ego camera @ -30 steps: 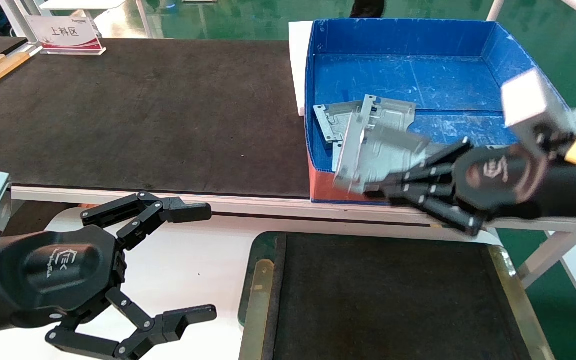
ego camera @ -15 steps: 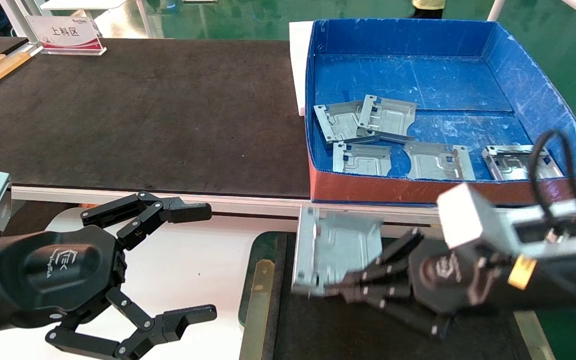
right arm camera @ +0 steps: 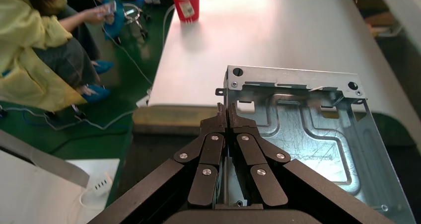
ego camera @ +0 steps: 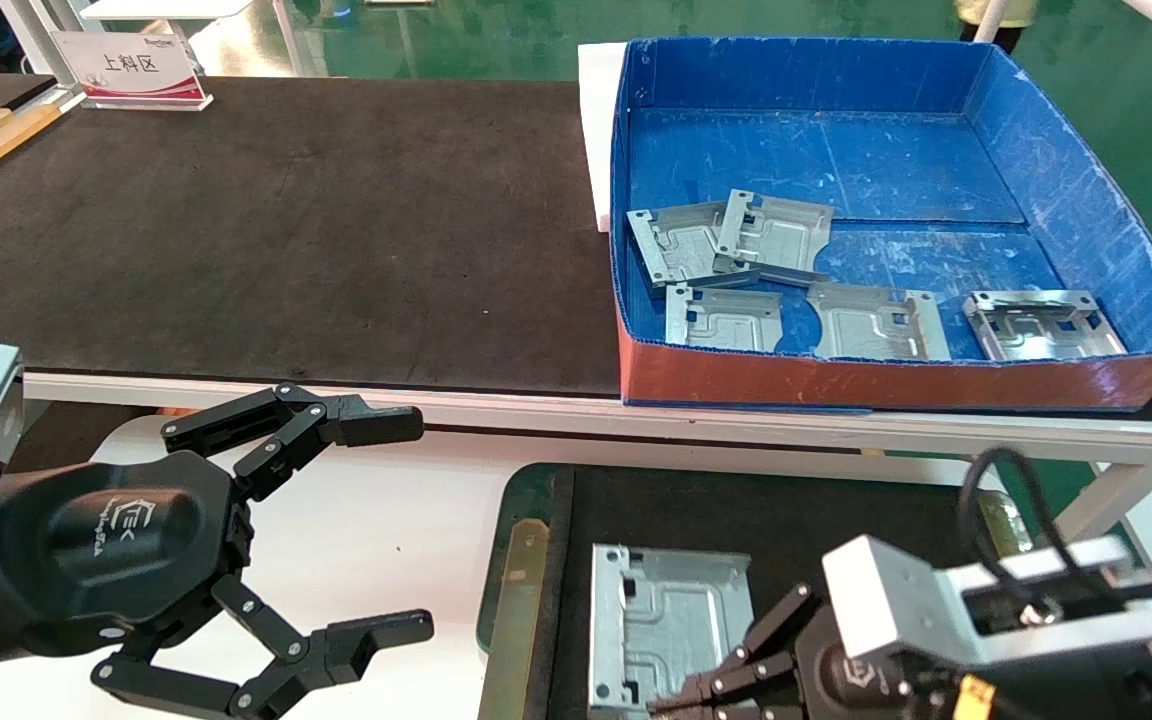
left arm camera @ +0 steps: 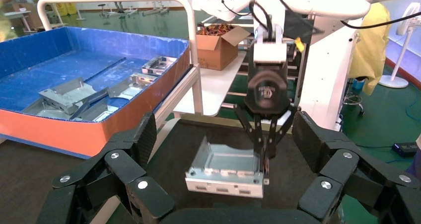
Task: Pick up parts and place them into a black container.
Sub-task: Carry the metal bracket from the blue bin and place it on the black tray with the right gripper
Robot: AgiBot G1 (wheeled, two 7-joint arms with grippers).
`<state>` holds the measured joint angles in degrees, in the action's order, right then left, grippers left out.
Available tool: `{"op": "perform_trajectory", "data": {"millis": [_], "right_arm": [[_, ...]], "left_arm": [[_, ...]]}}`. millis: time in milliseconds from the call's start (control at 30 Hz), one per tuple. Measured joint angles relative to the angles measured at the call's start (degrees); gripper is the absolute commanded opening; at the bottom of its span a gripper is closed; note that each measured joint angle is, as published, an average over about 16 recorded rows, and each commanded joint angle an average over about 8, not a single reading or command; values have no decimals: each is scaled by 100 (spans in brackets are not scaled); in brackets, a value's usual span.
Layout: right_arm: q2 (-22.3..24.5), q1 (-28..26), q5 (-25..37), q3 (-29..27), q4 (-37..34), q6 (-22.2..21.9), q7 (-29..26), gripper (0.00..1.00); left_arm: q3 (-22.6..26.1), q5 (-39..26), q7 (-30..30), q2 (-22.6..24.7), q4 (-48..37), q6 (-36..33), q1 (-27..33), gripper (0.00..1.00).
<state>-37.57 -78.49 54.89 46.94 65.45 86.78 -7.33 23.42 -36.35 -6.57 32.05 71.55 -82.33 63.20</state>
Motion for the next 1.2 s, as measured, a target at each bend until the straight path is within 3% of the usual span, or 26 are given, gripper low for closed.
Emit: {"op": "perform_trajectory", "data": {"millis": [667, 1200], "right_arm": [[-706, 294, 971, 398, -839, -399, 1051, 0], [-1834, -169, 1542, 620, -2479, -585, 1781, 0]], "left_arm": [[0, 0, 0, 0, 0, 0, 0, 100], [0, 0, 0, 0, 0, 0, 0, 100]]}}
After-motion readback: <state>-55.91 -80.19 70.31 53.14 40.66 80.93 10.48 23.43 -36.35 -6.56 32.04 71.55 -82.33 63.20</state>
